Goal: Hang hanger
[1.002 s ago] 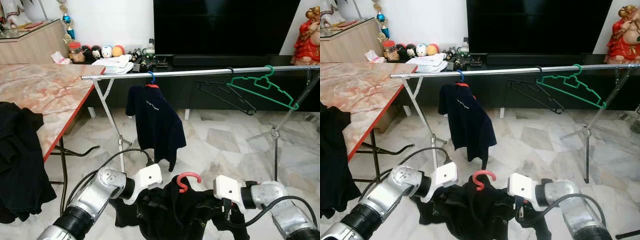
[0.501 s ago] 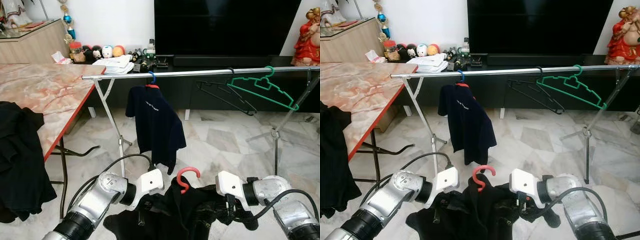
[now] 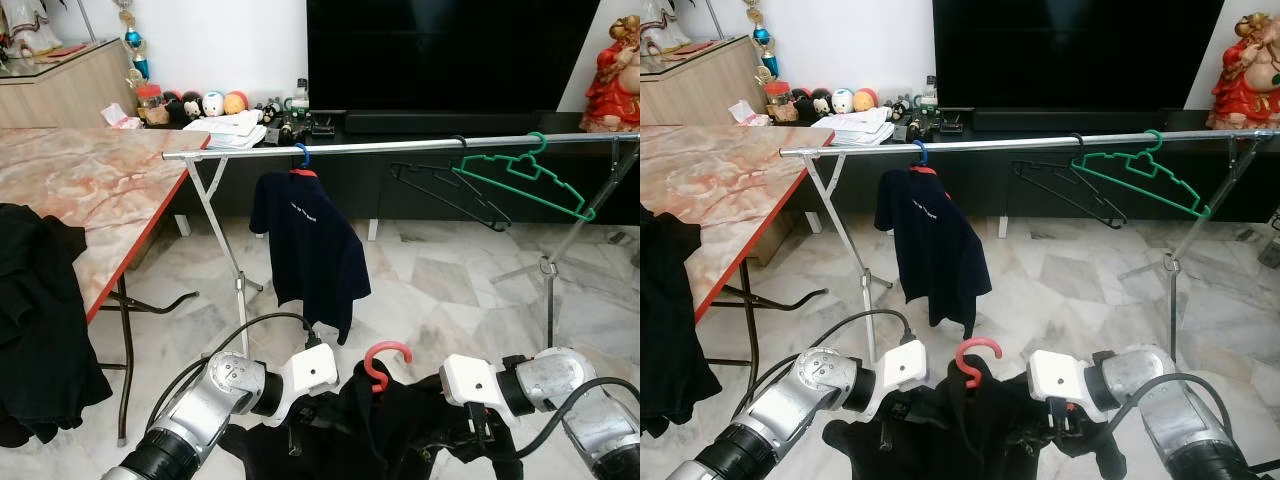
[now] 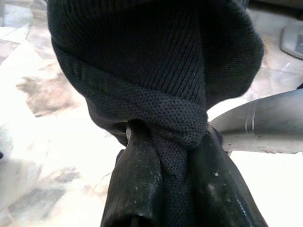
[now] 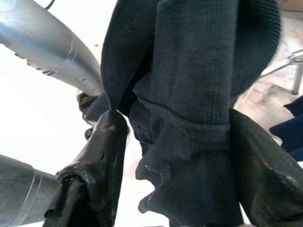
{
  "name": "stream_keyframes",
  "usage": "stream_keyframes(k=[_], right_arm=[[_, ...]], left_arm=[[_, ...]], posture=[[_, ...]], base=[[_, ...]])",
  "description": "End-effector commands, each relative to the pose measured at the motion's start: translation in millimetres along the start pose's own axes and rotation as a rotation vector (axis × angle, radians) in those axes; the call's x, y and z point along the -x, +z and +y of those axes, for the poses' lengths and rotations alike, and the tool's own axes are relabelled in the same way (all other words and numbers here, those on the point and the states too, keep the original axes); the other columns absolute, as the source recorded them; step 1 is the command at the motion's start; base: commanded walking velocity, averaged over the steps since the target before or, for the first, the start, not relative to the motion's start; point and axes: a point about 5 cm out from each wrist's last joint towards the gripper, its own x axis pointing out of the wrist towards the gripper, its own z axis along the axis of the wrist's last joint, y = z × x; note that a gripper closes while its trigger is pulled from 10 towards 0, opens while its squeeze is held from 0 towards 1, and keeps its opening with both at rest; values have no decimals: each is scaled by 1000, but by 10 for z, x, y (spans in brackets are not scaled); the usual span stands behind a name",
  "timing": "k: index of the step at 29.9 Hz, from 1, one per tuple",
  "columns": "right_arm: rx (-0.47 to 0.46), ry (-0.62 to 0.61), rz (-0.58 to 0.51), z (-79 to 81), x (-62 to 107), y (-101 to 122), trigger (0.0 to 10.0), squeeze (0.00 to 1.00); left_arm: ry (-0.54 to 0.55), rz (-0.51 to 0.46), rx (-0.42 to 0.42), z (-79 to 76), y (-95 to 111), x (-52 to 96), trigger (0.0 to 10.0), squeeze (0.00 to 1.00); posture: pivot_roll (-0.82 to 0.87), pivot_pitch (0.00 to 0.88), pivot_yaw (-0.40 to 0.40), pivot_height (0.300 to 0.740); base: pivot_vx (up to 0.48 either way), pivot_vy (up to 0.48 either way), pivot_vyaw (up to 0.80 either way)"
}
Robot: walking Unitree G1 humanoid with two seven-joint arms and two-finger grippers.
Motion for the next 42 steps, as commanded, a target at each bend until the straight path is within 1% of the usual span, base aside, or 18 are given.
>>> stream_keyframes(k=[1,8,11,12,13,14,17,18,19,20,25,30,32,33,34,36,37,42], right_arm=[[-4,-46,-32,-60,20,29,10000,1000],[15,-231,-36,-238,-71,36,10000,1000],[-66,-357,-106,-330,-122,32,10000,1000],[-125,-375,-113,-331,-134,-10,10000,349],[-135,-376,-110,-330,-136,-21,10000,349],[-138,-366,-114,-312,-138,-31,10000,0],[-175,-425,-165,-308,-113,-50,10000,0],[-262,-522,-257,-352,-72,-51,10000,0],[-311,-551,-305,-362,-57,-55,10000,0],[-369,-582,-370,-351,-53,-75,10000,0],[-513,-631,-492,-202,-136,-172,10000,0],[-712,-826,-425,-132,-296,-419,10000,0],[-994,-1038,-220,47,-458,-786,10000,0],[-1056,-1086,-148,133,-498,-885,10000,0],[-1234,-1176,-100,313,-561,-1042,10000,0],[-1374,-1236,-109,418,-602,-1115,10000,0],[-1509,-1271,-68,616,-708,-1201,10000,0],[-1512,-1183,110,1003,-988,-1255,10000,0]], left_arm=[[89,15,9,85,-67,127,0,0],[42,1,6,37,-48,109,0,0],[56,4,-3,69,-22,132,0,0],[87,12,-4,104,-30,150,0,0],[93,14,-4,111,-34,154,0,0],[121,17,-5,131,-44,164,0,0],[215,36,4,175,-126,191,0,0],[310,74,29,223,-226,204,7569,0],[348,98,34,242,-273,212,7569,0],[403,127,60,265,-355,234,10000,0],[581,115,158,334,-488,308,10000,0],[797,34,258,453,-496,396,10000,0],[903,-24,322,485,-522,444,10000,0],[916,-38,347,481,-539,448,10000,0],[949,-31,380,464,-605,459,10000,0],[978,-17,402,455,-652,472,10000,0],[1031,-19,454,446,-705,491,10000,0],[1134,-62,512,444,-719,544,10000,0]], posture=[[-108,0,38,740],[-101,0,32,740],[-87,0,21,740],[-83,0,19,740],[-77,0,18,740],[-77,0,18,740],[-84,0,12,740],[-84,0,12,740],[-84,0,10,740],[-81,0,12,740],[-87,0,25,740],[-96,0,31,740],[-100,0,46,740],[-97,0,50,740],[-96,0,55,740],[-93,0,56,740],[-88,0,58,740],[-66,0,58,740]], base=[[0,0,0],[0,0,0],[0,0,0],[0,0,0],[0,0,0],[0,0,0],[0,0,0],[0,0,0],[0,0,0],[0,0,0],[0,0,0],[0,0,0],[0,0,0],[0,0,0],[0,0,0],[0,0,0],[0,0,0],[0,0,0]])
